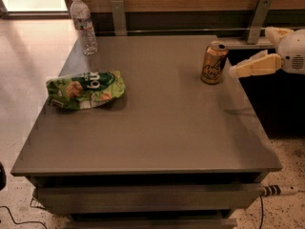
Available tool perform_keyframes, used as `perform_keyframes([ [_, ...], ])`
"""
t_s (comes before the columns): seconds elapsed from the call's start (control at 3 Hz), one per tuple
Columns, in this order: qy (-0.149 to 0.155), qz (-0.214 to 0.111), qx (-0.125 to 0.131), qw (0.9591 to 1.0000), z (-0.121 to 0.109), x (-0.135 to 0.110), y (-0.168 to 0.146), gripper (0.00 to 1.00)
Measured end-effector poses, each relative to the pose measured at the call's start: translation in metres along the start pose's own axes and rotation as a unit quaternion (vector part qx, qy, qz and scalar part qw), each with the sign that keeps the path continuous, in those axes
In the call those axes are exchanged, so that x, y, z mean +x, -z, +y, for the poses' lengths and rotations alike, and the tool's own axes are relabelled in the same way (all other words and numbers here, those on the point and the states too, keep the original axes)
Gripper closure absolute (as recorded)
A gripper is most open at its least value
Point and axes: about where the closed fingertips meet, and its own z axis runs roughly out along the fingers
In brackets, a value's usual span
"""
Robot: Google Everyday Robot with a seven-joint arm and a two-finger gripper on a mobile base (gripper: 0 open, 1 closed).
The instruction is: Move orange can near water bottle
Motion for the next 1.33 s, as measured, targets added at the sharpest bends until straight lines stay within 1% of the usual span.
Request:
perform_keyframes([
  [0.33, -0.016, -0.056, -0.028, 0.9979, -0.010, 0.000, -0.040, 0.00],
  [0.67, -0.020, -0.069, -0.041, 0.9966, -0.013, 0.005, -0.062, 0.00],
  [1.0, -0.030, -0.066, -0.037, 0.9967, -0.014, 0.019, -0.085, 0.03],
  [1.33, -0.046, -0.072, -0.034, 0.9957, -0.014, 0.025, -0.098, 0.07],
])
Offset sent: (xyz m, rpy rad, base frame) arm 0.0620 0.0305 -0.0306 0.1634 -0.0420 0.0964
